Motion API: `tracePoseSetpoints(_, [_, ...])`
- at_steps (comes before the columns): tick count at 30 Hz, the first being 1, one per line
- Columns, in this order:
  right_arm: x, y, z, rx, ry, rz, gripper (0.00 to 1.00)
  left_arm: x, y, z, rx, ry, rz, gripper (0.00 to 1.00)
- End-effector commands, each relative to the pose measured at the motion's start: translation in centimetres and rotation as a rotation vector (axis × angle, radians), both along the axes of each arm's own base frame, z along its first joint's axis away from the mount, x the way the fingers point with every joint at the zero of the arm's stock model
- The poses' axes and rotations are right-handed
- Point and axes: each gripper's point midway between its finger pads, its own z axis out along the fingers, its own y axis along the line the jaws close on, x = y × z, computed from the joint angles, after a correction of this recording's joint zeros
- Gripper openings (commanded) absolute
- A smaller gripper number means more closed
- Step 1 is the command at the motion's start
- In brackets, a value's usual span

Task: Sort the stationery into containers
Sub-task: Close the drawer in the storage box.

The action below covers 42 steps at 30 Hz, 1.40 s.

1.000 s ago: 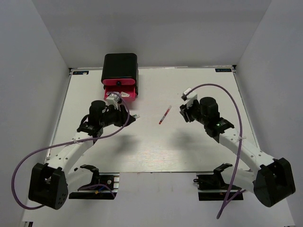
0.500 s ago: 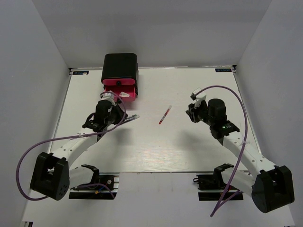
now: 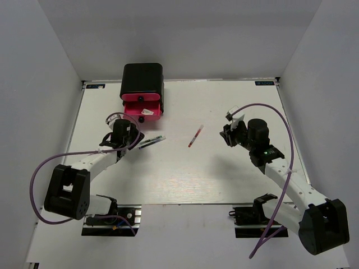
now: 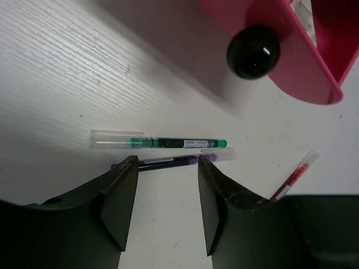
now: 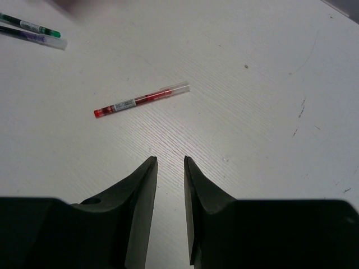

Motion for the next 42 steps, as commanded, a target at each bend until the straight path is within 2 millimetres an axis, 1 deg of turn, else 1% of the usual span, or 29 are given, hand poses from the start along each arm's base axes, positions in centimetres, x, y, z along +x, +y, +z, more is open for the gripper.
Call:
tracePoseSetpoints(1, [0.3,0.1,1.2,0.012,-0.061,0.014,0.32,2.8,0.3,2.8,-0.077,-0.093,0.080,0.57])
tracePoseSetpoints(3, [0.3,0.2,1.0,0.008,-0.061,0.021,0.32,3.5,0.3,2.5,-0.086,-0.078,0.088,0.57])
tracePoseSetpoints(4, [0.3,0.0,1.1,0.010,-0.061,0.014,0.32,4.4,0.3,3.2,-0.097,-0.097,0.088,0.55])
tracePoseSetpoints(5, [0.3,0.1,1.0,0.007,-0.061,0.018,0.32,4.7,0.1,3.3,-0.102,-0.094,0.081,0.53])
tracePoseSetpoints(6, [0.2,0.2,0.9,0.005,-0.059,0.021,0.32,5.2,0.4,2.7,-0.098,-0.078,0.092,0.53])
tracePoseSetpoints(8, [0.3,0.1,1.0,0.004,-0.063,0.016,0.32,6.1,0.4,3.0,-0.104,-0.077,0.093,0.52])
tracePoseSetpoints(9, [0.3,0.0,0.9,0.000,-0.064,0.016,0.32,6.4,0.4,2.7,-0.100,-0.062,0.093,0.52])
tracePoseSetpoints(10, [0.3,0.2,1.0,0.000,-0.066,0.021,0.32,6.5,0.7,2.7,-0.110,-0.062,0.112,0.52])
tracePoseSetpoints(12, [0.3,0.1,1.0,0.001,-0.067,0.018,0.32,6.8,0.7,2.7,-0.121,-0.059,0.121,0.52])
tracePoseSetpoints(13, [0.3,0.1,0.8,-0.001,-0.065,0.021,0.32,6.9,0.9,2.3,-0.124,-0.048,0.124,0.52])
tracePoseSetpoints(14, [0.3,0.2,0.7,-0.003,-0.063,0.023,0.32,7.0,0.7,2.6,-0.140,-0.057,0.122,0.52])
tracePoseSetpoints(15, [0.3,0.1,0.7,-0.006,-0.063,0.019,0.32,7.1,1.1,2.6,-0.140,-0.058,0.133,0.52])
tracePoseSetpoints(18, [0.4,0.0,0.8,-0.008,-0.066,0.019,0.32,7.5,0.8,2.4,-0.153,-0.054,0.132,0.51])
tracePoseSetpoints(19, [0.3,0.1,0.7,-0.007,-0.065,0.023,0.32,7.8,1.0,2.8,-0.161,-0.061,0.132,0.51])
tracePoseSetpoints(24, [0.4,0.0,0.7,-0.010,-0.068,0.020,0.32,8.7,0.9,2.8,-0.182,-0.068,0.130,0.51])
tracePoseSetpoints(25, [0.3,0.1,0.7,-0.012,-0.068,0.024,0.32,8.6,0.9,2.3,-0.179,-0.056,0.131,0.51])
tracePoseSetpoints(26, [0.4,0.1,0.7,-0.011,-0.069,0.022,0.32,9.1,0.8,2.9,-0.183,-0.071,0.130,0.51])
tracePoseSetpoints(27, [0.3,0.1,0.7,-0.013,-0.072,0.026,0.32,9.5,1.2,3.1,-0.190,-0.074,0.144,0.51])
tracePoseSetpoints(30, [0.4,0.0,0.7,-0.015,-0.072,0.021,0.32,10.1,0.9,3.3,-0.197,-0.076,0.137,0.51])
tracePoseSetpoints(31, [0.4,0.0,0.5,-0.017,-0.069,0.021,0.32,10.5,0.9,3.9,-0.199,-0.090,0.135,0.51])
tracePoseSetpoints(32, [0.4,0.0,0.5,-0.018,-0.068,0.021,0.32,10.4,0.7,3.5,-0.203,-0.079,0.129,0.51])
tracePoseSetpoints(34, [0.4,0.0,0.5,-0.020,-0.070,0.020,0.32,11.2,0.6,4.2,-0.215,-0.099,0.132,0.51])
tracePoseSetpoints(35, [0.4,-0.1,0.5,-0.020,-0.070,0.019,0.32,11.2,0.6,3.7,-0.212,-0.089,0.133,0.51])
tracePoseSetpoints(37, [0.4,0.0,0.4,-0.022,-0.069,0.021,0.32,11.8,0.3,4.3,-0.228,-0.102,0.130,0.51])
tracePoseSetpoints(38, [0.5,-0.2,0.5,-0.023,-0.073,0.016,0.32,11.8,0.3,3.6,-0.226,-0.089,0.131,0.51])
tracePoseSetpoints(39, [0.5,-0.1,0.5,-0.023,-0.073,0.019,0.32,12.1,0.1,3.6,-0.231,-0.086,0.124,0.51])
tracePoseSetpoints(40, [0.4,0.0,0.3,-0.027,-0.068,0.023,0.32,12.3,0.1,3.9,-0.232,-0.095,0.123,0.51])
tracePoseSetpoints(41, [0.4,-0.1,0.2,-0.028,-0.064,0.019,0.32,12.3,0.1,3.4,-0.230,-0.083,0.124,0.51])
tracePoseSetpoints(42, [0.4,-0.1,0.4,-0.027,-0.072,0.018,0.32,12.6,0.0,3.9,-0.232,-0.095,0.123,0.51])
